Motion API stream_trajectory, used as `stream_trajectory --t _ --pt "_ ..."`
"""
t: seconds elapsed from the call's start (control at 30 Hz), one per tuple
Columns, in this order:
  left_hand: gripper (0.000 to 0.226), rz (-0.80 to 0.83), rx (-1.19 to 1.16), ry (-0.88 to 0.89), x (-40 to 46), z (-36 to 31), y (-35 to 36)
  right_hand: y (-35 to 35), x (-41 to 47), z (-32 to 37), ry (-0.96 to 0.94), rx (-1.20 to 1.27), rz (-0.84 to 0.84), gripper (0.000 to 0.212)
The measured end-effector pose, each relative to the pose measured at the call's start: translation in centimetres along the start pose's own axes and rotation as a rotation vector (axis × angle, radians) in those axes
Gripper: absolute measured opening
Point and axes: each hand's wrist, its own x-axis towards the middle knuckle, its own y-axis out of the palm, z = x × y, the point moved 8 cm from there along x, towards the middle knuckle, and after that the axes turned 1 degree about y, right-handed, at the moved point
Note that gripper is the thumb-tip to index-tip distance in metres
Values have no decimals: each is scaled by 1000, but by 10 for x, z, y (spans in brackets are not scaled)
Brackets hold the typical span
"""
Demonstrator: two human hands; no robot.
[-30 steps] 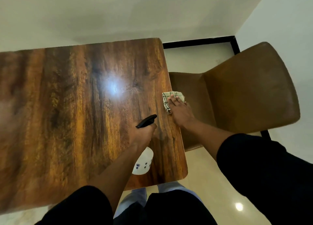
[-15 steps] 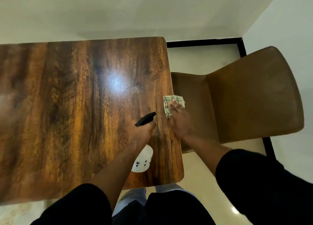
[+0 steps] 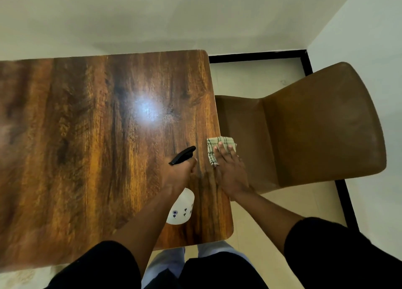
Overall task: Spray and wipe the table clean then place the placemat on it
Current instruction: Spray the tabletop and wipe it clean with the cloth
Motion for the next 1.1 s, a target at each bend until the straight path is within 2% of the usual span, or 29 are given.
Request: stream_trajectory --t 0.1,0.17,0.23,0.33,0.47,0.5,0.63,0.8,0.87,0.9,0.97,1.0,1.1 --pt "27 -9 -7 -21 6 -5 0 -23 41 8 -7 35 -24 59" --pt "34 -3 -18 -20 8 -11 2 -36 71 12 -12 73 -26 60" --pt "34 -16 -50 -39 11 -17 3 -50 101 15 -6 107 -40 60" --pt "22 -75 -80 -58 18 -19 -2 -69 142 20 -13 78 -76 58" --pt "31 -116 -114 -46 26 -20 -9 -97 183 33 0 46 -106 47" --pt "33 -121 -131 -48 27 -20 -10 -108 187 37 20 43 -141 41" --pt "62 -158 -121 -69 25 -11 -23 -129 187 55 -45 -121 -250 43" --pt "72 -192 -152 -41 19 6 -46 -141 181 59 -123 -148 -273 34" --pt "63 -200 -173 -1 12 5 -55 -153 171 73 -174 -150 -333 26" --pt "51 -205 -178 29 7 4 -60 -159 163 83 -203 -116 -369 24" --pt "22 -216 -188 94 -6 2 -72 -166 144 99 -230 47 -406 30" --pt "16 -223 -183 119 -12 3 -79 -166 135 106 -229 154 -409 37" --pt "24 -261 -180 162 -31 12 -101 -152 116 130 -174 467 -339 46"
